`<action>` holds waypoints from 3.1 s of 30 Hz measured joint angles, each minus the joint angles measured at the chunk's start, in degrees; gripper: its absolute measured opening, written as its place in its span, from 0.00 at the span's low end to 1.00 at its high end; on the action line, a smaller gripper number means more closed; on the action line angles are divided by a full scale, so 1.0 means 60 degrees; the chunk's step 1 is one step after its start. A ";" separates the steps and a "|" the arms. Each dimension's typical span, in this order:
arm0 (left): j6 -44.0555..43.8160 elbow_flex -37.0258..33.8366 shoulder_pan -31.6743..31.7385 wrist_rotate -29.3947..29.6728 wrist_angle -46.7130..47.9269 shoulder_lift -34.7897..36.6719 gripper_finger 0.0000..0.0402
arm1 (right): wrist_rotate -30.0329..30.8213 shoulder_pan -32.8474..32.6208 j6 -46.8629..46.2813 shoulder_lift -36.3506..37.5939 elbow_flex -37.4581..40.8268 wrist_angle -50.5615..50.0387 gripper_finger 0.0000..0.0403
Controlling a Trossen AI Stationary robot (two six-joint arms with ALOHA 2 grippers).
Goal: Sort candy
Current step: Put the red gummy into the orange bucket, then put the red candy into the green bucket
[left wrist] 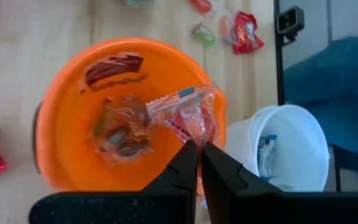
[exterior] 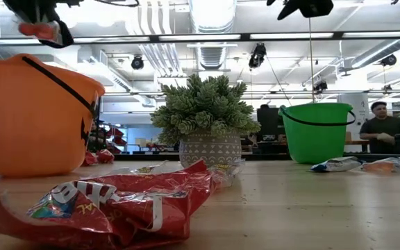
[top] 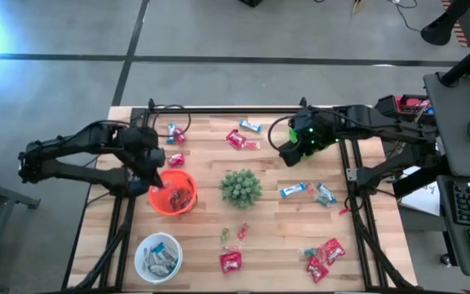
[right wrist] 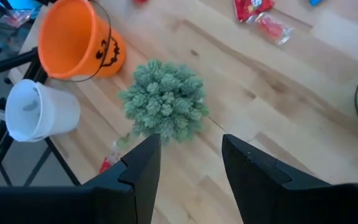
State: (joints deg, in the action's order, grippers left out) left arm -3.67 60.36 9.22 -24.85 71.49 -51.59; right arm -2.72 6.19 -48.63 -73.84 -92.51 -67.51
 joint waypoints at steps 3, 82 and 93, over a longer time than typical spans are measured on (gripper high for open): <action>-0.0064 -0.0003 -0.0333 0.0386 -0.0181 -0.0110 0.00 | 0.0026 -0.0158 -0.0078 -0.0114 0.0000 0.0002 0.41; -0.0155 -0.0011 -0.0394 -0.0033 -0.0336 -0.0133 0.28 | 0.0054 -0.9154 -1.3655 -0.2412 0.0011 -0.2663 0.41; 0.0506 -0.0011 -0.0398 -0.0035 -0.0158 0.0729 0.28 | 0.0449 -0.9154 -1.3032 -0.2933 0.0011 -0.2631 0.35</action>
State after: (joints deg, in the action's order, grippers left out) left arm -0.64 60.29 6.83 -25.06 70.54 -47.21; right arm -0.03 -48.73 -126.82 -91.43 -92.44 -83.29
